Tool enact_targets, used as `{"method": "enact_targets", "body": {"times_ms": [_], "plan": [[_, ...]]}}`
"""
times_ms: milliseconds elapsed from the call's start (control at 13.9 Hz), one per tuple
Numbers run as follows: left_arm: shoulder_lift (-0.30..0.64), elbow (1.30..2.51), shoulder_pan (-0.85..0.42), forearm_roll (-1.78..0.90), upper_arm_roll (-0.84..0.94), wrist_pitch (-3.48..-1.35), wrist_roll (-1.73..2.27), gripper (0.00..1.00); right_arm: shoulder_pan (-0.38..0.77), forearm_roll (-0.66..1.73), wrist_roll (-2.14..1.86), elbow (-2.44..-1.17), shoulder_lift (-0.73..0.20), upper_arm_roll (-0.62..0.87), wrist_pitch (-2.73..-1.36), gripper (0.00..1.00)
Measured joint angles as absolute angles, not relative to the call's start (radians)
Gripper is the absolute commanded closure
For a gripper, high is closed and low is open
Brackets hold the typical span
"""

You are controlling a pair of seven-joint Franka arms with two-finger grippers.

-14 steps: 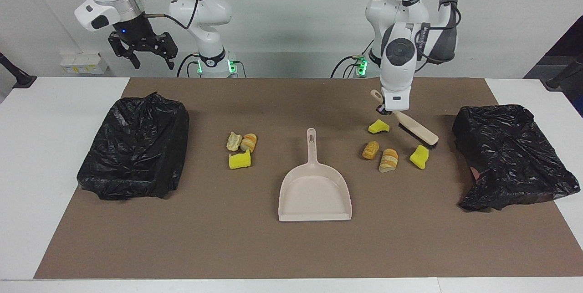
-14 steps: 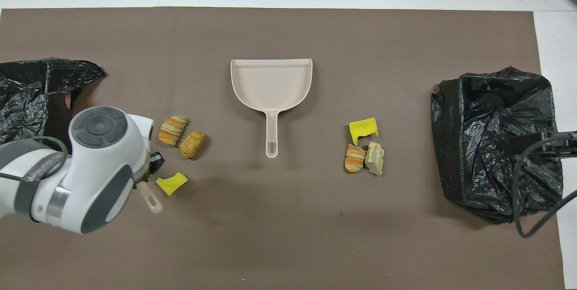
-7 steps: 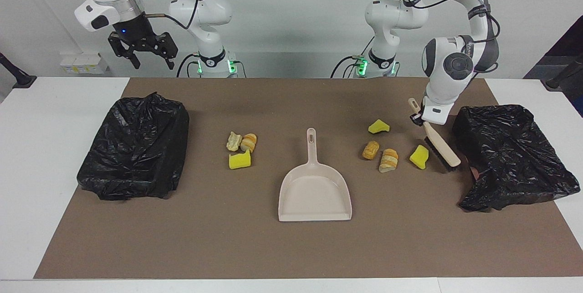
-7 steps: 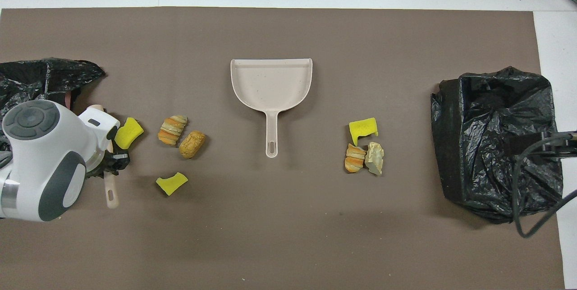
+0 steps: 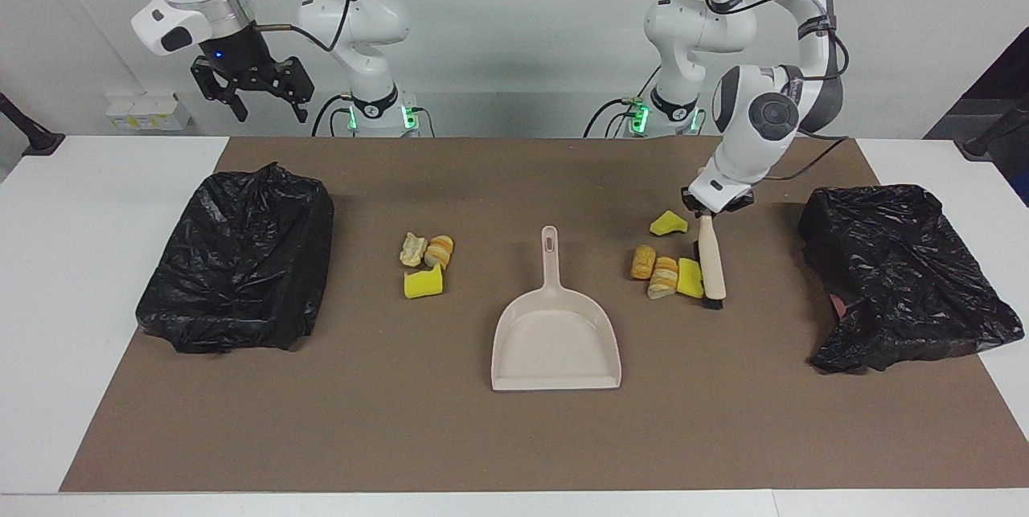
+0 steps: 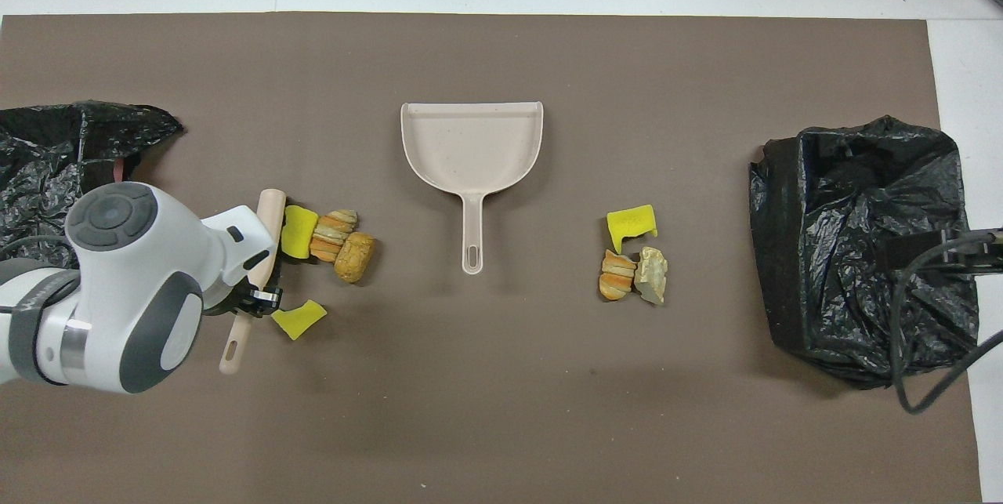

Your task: Sweep and dump trash in bin

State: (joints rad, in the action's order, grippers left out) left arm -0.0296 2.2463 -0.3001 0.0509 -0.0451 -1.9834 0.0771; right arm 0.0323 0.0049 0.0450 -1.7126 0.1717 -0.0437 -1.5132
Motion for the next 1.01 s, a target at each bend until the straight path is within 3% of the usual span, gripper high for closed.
{"method": "enact_targets", "body": {"times_ms": [288, 721, 1009], "plan": [[-0.039, 2.218, -0.364, 0.048, -0.048, -1.949, 0.082, 1.00, 0.032, 0.005, 0.045, -1.713, 0.172, -0.044, -1.513, 0.00], [-0.124, 2.164, -0.343, 0.046, -0.077, -1.825, 0.255, 1.00, 0.032, 0.005, 0.045, -1.713, 0.172, -0.044, -1.513, 0.00], [-0.126, 2.179, -0.289, 0.046, -0.078, -1.825, 0.328, 1.00, 0.032, 0.005, 0.045, -1.713, 0.172, -0.044, -1.513, 0.00]]}}
